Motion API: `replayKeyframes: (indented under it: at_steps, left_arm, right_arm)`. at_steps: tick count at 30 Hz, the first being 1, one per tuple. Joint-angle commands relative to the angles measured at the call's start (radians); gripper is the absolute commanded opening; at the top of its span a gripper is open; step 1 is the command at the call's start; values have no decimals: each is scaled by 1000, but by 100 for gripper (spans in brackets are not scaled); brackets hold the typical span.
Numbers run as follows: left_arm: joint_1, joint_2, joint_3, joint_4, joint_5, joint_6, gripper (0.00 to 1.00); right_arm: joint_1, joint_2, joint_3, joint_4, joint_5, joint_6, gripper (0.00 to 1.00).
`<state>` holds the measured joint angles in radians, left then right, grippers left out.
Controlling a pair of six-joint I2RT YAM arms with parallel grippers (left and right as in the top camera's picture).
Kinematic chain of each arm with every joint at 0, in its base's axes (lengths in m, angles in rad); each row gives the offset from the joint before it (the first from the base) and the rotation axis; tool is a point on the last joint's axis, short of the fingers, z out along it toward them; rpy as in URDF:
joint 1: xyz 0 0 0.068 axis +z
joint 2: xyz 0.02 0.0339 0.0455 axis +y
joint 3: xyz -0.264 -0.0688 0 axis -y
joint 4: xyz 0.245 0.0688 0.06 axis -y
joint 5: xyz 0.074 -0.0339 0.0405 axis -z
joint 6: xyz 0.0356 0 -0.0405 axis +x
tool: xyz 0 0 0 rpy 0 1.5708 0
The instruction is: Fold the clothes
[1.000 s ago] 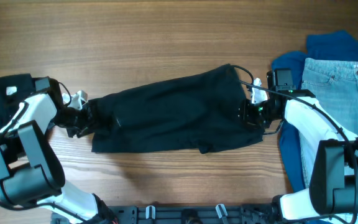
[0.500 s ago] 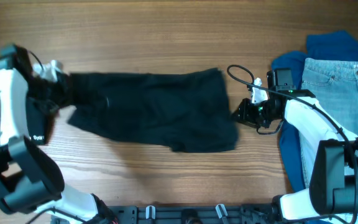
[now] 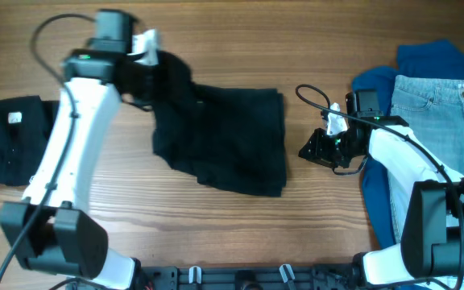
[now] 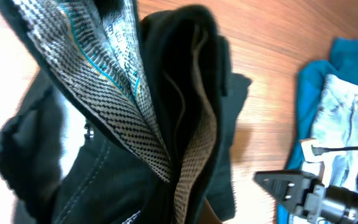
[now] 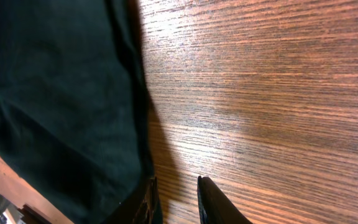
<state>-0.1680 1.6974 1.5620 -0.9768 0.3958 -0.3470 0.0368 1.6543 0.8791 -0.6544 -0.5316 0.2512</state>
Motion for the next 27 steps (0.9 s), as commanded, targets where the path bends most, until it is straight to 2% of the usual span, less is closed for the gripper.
replayKeyframes:
  at_steps: [1, 3, 5, 6, 7, 8, 9, 12, 15, 17, 19, 21, 23, 24, 27]
  left_arm:
    - [-175, 56, 13, 40, -84, -147, 4]
    - [-271, 102, 13, 39, -180, -189, 4]
    - [-340, 150, 13, 54, -184, -193, 8]
    - [-366, 170, 13, 59, -184, -195, 20]
    - [-394, 192, 13, 65, -184, -214, 29]
    - [-421, 208, 13, 69, -180, -219, 43]
    - [-437, 210, 13, 71, -180, -219, 50]
    - [-435, 189, 55, 33, -176, -214, 56]
    - [-381, 140, 171, -89, -187, -140, 59]
    - [-335, 106, 220, -151, -249, -97, 59]
    - [-275, 82, 224, -198, -348, -97, 54]
    - [-224, 85, 223, -247, -352, -84, 51]
    - [-177, 100, 206, -293, -345, -66, 49]
    - [-149, 115, 174, -298, -316, -45, 47]
    - [-134, 131, 113, -266, -283, -41, 47]
  right_arm:
    - [3, -9, -2, -1, -19, 14, 27]
    - [3, -9, -2, -1, -19, 14, 27]
    - [3, -9, -2, -1, -19, 14, 30]
    - [3, -9, -2, -1, -19, 13, 33]
    - [3, -9, -2, -1, -19, 14, 38]
    - [3, -9, -2, -2, -19, 14, 48]
    - [3, -9, -2, -4, -19, 13, 56]
    - [3, -9, -2, -8, -18, 13, 62]
    - [3, -9, -1, -8, -19, 13, 62]
    - [3, -12, 14, -16, -43, 6, 59]
    - [3, -31, 40, -11, -165, -68, 58]
    - [10, -65, 58, 18, -274, -98, 63]
    - [33, -87, 58, 69, -300, -86, 70]
    - [76, -80, 56, 117, -253, -19, 72]
    - [155, -48, 56, 188, -164, 79, 72]
